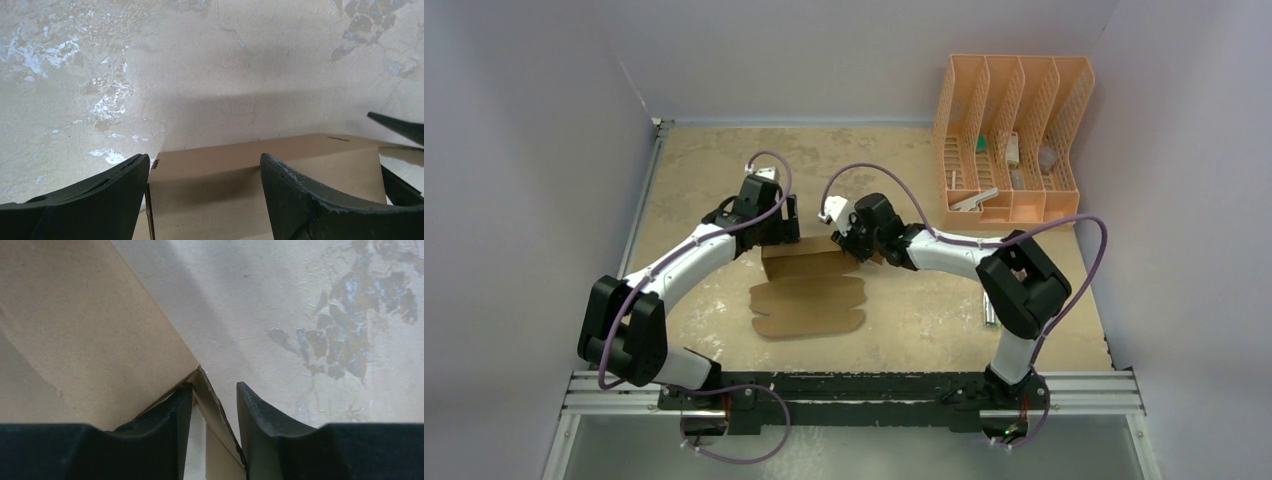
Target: Fold the paper box
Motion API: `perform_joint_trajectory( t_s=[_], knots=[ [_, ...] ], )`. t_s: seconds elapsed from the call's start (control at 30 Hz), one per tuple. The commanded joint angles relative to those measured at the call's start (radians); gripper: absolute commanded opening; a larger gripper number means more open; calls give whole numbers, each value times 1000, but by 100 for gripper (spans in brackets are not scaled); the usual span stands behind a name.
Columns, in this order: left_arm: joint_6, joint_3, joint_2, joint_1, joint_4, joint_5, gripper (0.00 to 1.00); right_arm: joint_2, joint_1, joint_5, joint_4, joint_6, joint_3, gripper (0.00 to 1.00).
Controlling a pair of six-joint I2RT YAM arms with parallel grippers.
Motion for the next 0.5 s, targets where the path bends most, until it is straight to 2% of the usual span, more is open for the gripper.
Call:
perform_joint_trajectory(
  t_s=[0.0, 0.3, 0.47],
  knots=[
    [-61, -31, -27, -3, 58, 41, 80, -28, 33, 29, 21, 119, 27, 37],
    [-128, -74, -49, -3, 127, 75, 79, -10, 60, 154, -47, 353, 100, 18],
    [-149, -91, -69, -3, 152, 82, 78, -2, 60, 156, -68, 511, 142, 16]
  ],
)
